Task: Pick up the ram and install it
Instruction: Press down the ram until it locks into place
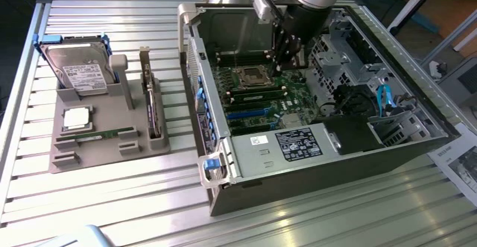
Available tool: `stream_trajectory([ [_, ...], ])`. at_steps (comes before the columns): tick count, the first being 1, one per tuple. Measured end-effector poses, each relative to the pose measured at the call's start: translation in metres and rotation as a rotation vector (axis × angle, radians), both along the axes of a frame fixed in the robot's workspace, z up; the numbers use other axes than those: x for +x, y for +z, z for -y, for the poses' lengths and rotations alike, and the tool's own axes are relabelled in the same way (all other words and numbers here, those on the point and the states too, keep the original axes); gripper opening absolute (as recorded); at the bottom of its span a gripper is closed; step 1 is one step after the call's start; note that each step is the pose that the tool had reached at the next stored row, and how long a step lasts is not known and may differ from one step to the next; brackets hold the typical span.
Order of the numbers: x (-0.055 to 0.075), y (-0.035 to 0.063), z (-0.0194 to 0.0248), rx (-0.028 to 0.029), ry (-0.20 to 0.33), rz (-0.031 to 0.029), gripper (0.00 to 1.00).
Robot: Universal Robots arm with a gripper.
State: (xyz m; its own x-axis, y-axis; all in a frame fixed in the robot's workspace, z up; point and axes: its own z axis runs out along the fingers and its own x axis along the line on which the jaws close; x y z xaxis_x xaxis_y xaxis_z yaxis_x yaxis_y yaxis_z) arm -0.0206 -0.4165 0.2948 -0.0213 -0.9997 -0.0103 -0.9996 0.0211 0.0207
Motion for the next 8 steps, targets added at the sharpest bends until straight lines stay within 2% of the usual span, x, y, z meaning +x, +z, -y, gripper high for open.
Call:
stream_trajectory([
  [2, 0.000, 0.0077, 0.0000, -0.0016, 0.000, 0.0000, 0.10],
  [5, 0.000, 0.0211, 0.0000, -0.0076, 0.000, 0.0001, 0.10],
  [7, 0.000, 0.0307, 0.0000, -0.0120, 0.000, 0.0001, 0.10],
  [8, 0.000, 0.0364, 0.0000, -0.0163, 0.000, 0.0000, 0.10],
])
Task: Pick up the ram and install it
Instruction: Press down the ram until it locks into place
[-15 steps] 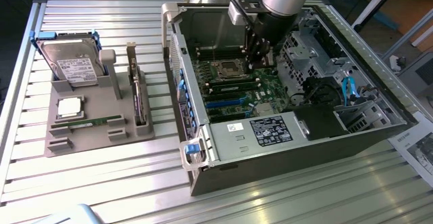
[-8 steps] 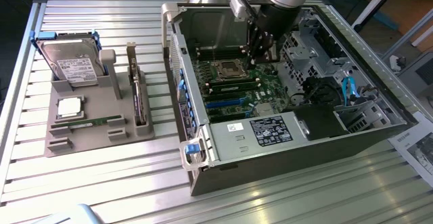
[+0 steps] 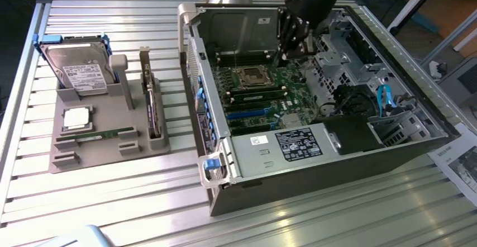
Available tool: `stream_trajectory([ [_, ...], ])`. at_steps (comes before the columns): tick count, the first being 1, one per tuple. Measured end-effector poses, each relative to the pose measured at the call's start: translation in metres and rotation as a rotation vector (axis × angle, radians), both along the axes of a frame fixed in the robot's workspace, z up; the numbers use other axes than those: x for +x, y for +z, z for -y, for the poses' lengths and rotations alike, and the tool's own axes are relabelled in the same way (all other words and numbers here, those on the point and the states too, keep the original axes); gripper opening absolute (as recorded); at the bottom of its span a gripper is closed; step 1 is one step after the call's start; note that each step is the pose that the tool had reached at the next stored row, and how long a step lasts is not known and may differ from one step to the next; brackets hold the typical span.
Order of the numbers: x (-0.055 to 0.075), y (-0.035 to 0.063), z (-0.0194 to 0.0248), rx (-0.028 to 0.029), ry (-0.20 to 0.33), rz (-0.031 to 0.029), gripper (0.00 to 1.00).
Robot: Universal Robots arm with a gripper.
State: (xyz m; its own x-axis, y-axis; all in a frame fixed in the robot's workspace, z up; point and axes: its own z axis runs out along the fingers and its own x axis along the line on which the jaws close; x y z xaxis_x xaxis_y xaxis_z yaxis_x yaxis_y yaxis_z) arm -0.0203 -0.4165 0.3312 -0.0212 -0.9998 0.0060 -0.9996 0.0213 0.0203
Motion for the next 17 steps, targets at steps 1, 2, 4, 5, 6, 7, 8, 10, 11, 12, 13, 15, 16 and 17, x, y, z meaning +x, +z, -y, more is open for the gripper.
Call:
stream_trajectory([
  [1, 0.000, 0.0031, 0.0000, -0.0022, 0.000, 0.0000, 0.10],
  [2, 0.000, 0.0085, 0.0000, -0.0051, 0.000, 0.0001, 0.10],
  [4, 0.000, 0.0155, 0.0000, -0.0087, 0.000, 0.0000, 0.10],
  [5, 0.000, 0.0174, 0.0000, -0.0091, 0.000, 0.0000, 0.10],
  [6, 0.000, 0.0175, 0.0000, -0.0089, 0.000, 0.0001, 0.10],
  [7, 0.000, 0.0177, 0.0000, -0.0091, 0.000, 0.0001, 0.10],
  [8, 0.000, 0.0177, 0.0000, -0.0091, 0.000, 0.0000, 0.10],
  [10, 0.000, 0.0176, 0.0000, -0.0091, 0.000, 0.0001, 0.10],
  [11, 0.000, 0.0176, 0.0000, -0.0091, 0.000, 0.0001, 0.10],
  [12, 0.000, 0.0176, 0.0000, -0.0091, 0.000, 0.0000, 0.10],
  [13, 0.000, 0.0176, 0.0000, -0.0091, 0.000, 0.0000, 0.10],
  [15, 0.000, 0.0176, 0.0000, -0.0091, 0.000, 0.0001, 0.10],
  [16, 0.000, 0.0177, 0.0000, -0.0091, 0.000, 0.0001, 0.10],
  [17, 0.000, 0.0176, 0.0000, -0.0091, 0.000, 0.0000, 0.10],
])
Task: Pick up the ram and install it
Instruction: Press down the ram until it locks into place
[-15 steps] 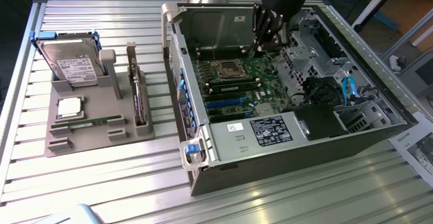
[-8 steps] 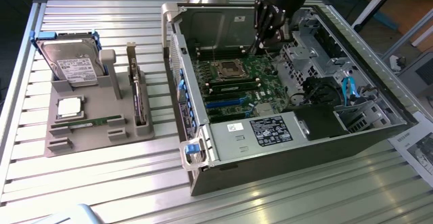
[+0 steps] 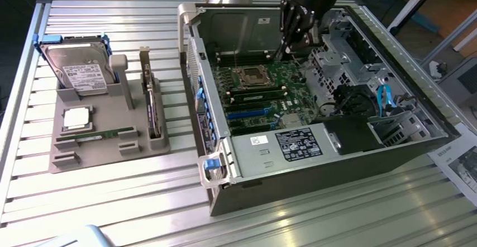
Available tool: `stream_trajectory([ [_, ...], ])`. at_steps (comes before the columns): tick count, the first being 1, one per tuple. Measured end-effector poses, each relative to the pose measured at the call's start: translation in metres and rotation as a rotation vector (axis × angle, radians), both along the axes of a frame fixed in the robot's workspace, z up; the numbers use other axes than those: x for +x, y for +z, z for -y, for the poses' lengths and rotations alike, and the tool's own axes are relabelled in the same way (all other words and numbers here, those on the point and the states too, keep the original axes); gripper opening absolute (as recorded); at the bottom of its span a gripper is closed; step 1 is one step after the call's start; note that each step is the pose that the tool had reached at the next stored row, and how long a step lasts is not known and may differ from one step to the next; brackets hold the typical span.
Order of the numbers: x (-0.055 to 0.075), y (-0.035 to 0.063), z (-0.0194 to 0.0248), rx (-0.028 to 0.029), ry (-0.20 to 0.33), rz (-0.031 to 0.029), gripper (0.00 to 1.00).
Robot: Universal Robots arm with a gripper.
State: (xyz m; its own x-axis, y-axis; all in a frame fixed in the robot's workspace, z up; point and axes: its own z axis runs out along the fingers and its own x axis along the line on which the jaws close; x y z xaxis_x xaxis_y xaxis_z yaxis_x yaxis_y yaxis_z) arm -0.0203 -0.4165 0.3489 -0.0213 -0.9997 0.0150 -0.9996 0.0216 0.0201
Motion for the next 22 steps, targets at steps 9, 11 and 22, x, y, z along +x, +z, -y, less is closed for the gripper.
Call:
stream_trajectory([
  [9, 0.0000, 0.0000, 0.0001, -0.0001, -0.125, 0.0000, 0.10],
  [11, 0.0000, 0.0000, 0.0001, 0.0000, -0.170, 0.0000, 0.10],
  [22, 0.0000, 0.0000, 0.0001, 0.0000, -0.428, 0.0000, 0.10],
])
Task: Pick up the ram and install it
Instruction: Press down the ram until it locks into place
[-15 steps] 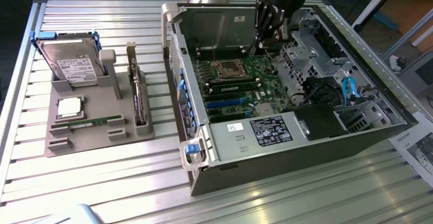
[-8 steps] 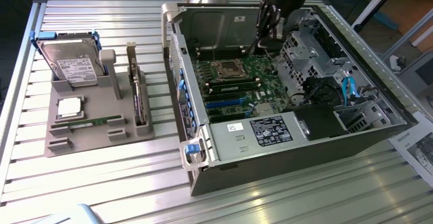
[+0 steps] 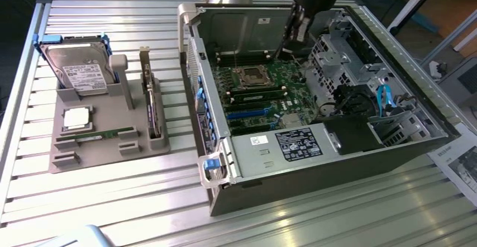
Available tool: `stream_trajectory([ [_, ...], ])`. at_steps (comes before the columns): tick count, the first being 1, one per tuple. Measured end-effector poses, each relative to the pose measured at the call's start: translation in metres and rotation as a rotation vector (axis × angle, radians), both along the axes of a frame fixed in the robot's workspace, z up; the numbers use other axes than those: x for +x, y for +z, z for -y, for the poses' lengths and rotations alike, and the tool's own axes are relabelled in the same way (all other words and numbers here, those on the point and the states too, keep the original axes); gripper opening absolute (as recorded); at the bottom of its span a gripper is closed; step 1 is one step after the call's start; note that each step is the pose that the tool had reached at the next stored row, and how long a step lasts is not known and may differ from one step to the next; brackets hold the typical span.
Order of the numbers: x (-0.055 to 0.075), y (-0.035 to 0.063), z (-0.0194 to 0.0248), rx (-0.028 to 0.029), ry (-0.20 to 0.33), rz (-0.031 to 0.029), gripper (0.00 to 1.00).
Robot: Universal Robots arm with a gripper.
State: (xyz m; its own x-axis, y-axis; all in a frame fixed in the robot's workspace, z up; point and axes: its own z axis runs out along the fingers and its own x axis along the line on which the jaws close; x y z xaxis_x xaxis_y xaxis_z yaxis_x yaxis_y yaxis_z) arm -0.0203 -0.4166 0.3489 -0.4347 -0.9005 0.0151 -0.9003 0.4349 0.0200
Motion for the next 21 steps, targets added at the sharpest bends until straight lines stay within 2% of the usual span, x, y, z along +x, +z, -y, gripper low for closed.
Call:
stream_trajectory([
  [15, 0.0000, 0.0000, 0.0000, 0.0000, -0.288, 0.0000, 0.10],
  [21, 0.0000, 0.0000, 0.0000, 0.0000, -0.421, 0.0000, 0.10],
])
